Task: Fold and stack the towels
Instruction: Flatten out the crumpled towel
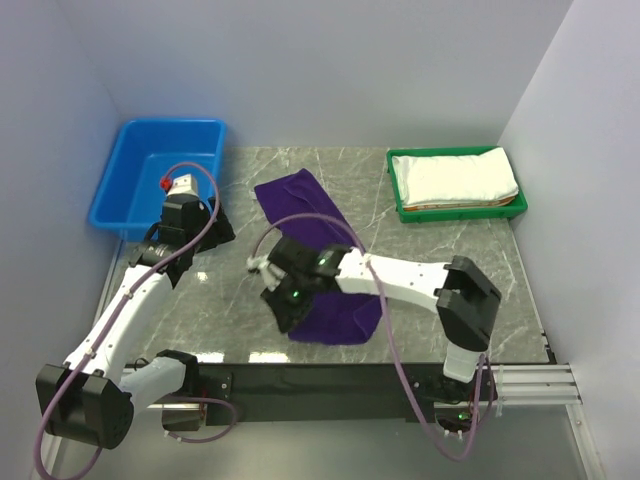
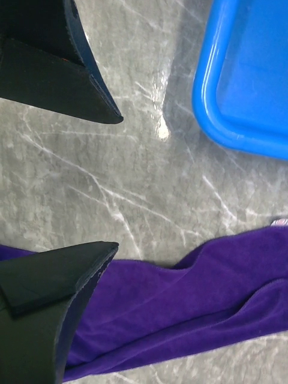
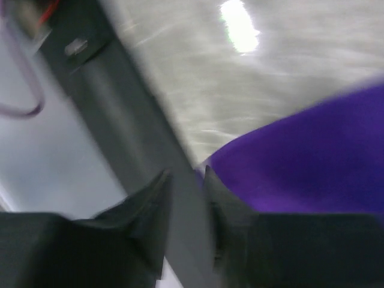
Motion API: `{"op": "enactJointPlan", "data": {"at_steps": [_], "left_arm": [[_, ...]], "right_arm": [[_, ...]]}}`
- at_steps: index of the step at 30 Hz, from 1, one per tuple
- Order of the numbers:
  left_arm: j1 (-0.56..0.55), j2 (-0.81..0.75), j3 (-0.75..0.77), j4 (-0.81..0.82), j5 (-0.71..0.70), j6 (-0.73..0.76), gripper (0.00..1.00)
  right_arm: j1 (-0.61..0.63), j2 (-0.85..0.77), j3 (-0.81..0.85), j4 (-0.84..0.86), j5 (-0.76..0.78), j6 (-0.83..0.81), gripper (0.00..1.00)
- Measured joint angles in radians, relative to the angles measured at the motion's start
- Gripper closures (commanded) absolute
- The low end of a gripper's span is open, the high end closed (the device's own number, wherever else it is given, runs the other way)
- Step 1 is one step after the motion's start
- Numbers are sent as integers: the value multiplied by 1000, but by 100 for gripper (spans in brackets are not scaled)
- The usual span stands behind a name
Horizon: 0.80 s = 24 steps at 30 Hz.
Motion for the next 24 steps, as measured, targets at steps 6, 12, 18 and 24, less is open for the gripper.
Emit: {"op": "enactJointPlan", "data": {"at_steps": [6,12,18,24], "left_arm": [[0,-49,-40,4,66,-2,12],[-28,-115,-102,-6,173,-45,13],[-221,-85,-161,17,212,-146,15],[-383,118,-148,108,201,-238,20]], "right_arm": [[84,-14,14,2,-7,-20,47],[-78,-227,-147,18,215,67,48],[-182,-289,-306,2,449,153,49],[-177,-196,-363,-21,548,232,50]]}}
